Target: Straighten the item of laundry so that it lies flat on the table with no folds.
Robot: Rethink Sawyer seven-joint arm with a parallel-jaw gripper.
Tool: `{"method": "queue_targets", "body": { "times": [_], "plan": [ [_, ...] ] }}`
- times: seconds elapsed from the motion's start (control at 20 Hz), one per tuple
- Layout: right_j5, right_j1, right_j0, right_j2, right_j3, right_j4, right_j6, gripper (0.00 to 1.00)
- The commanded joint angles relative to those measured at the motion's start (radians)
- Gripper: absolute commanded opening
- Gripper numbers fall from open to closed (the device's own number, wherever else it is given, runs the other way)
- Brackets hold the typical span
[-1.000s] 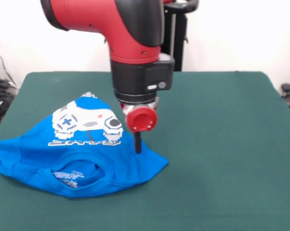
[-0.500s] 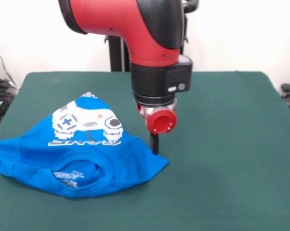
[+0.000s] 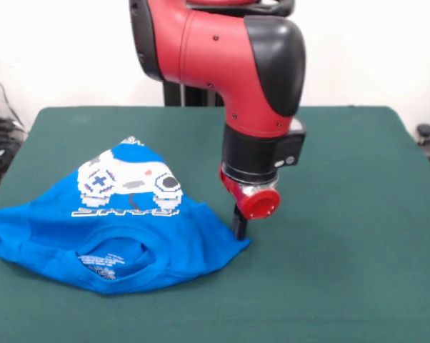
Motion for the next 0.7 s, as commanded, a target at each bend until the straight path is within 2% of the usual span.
{"method": "queue_targets", "body": {
  "times": [0.05, 0.45, 0.65, 0.7],
  "plan": [
    [-0.042, 0.223, 0.048, -0.025, -0.047, 0.050, 0.163, 0.00],
    [-0.106, 0.293, 0.088, -0.072, -0.094, 0.101, 0.185, 0.00],
    [-0.120, 0.302, 0.087, -0.073, -0.104, 0.100, 0.146, 0.00],
    [-0.132, 0.301, 0.082, -0.067, -0.101, 0.096, 0.128, 1.00]
  ]
}}
